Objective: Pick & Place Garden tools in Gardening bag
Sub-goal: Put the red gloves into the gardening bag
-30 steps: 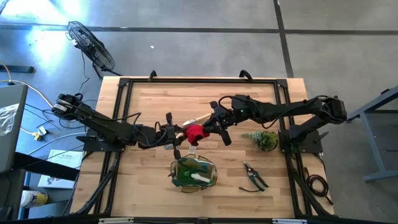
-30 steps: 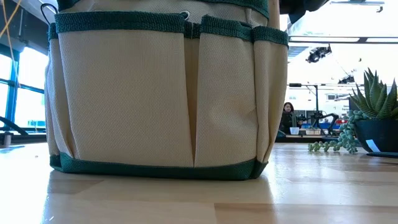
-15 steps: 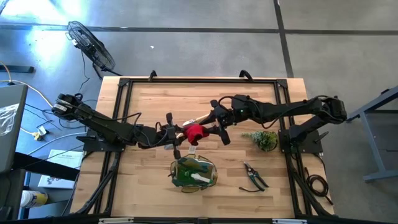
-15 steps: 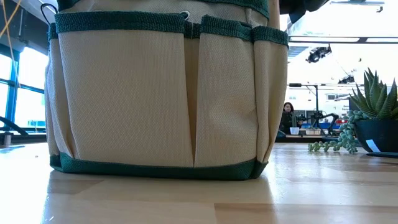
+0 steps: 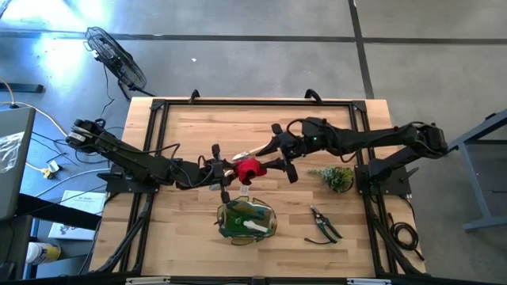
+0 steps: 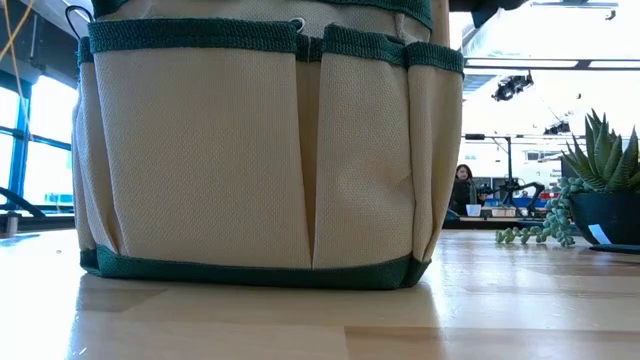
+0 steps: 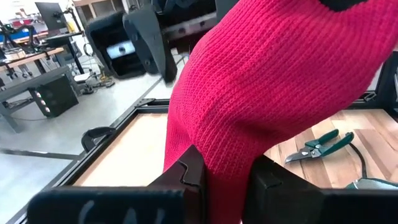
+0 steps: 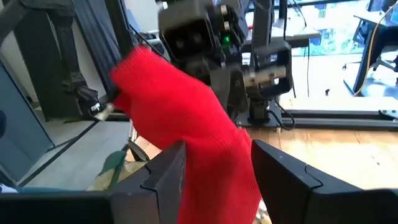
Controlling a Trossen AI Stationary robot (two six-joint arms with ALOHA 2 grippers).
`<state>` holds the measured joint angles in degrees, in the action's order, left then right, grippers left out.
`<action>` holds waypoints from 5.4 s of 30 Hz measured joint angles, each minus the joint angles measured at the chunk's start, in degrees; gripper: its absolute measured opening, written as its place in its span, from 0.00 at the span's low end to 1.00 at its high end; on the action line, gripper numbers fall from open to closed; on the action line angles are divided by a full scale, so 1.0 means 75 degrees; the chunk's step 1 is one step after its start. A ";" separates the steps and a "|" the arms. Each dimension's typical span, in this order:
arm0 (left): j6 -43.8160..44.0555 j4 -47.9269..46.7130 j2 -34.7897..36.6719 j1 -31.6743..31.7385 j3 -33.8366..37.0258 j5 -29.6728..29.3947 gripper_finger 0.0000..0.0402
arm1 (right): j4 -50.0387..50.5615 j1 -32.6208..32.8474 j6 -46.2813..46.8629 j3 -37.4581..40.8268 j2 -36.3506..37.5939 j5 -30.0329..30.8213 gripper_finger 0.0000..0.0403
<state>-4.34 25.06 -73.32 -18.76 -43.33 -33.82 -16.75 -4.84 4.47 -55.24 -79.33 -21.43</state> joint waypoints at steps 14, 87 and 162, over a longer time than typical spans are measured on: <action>0.0254 -0.0209 -0.0012 0.0003 0.0003 0.0271 0.12 | 0.0487 -0.0003 0.0003 -0.0009 0.0594 0.0060 0.43; 0.2925 -0.2292 0.0933 -0.1704 0.0003 0.1835 0.08 | 0.1742 -0.0006 -0.0009 0.0000 0.0597 0.0866 0.42; 0.4154 -0.9486 -0.1490 -0.1061 -0.4522 0.3597 0.08 | 0.2082 -0.0003 -0.0026 0.0000 0.0408 0.0872 0.42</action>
<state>26.82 -46.08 -84.50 -26.72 -77.25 -6.84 -1.13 -4.86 4.27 -55.24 -76.27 -14.90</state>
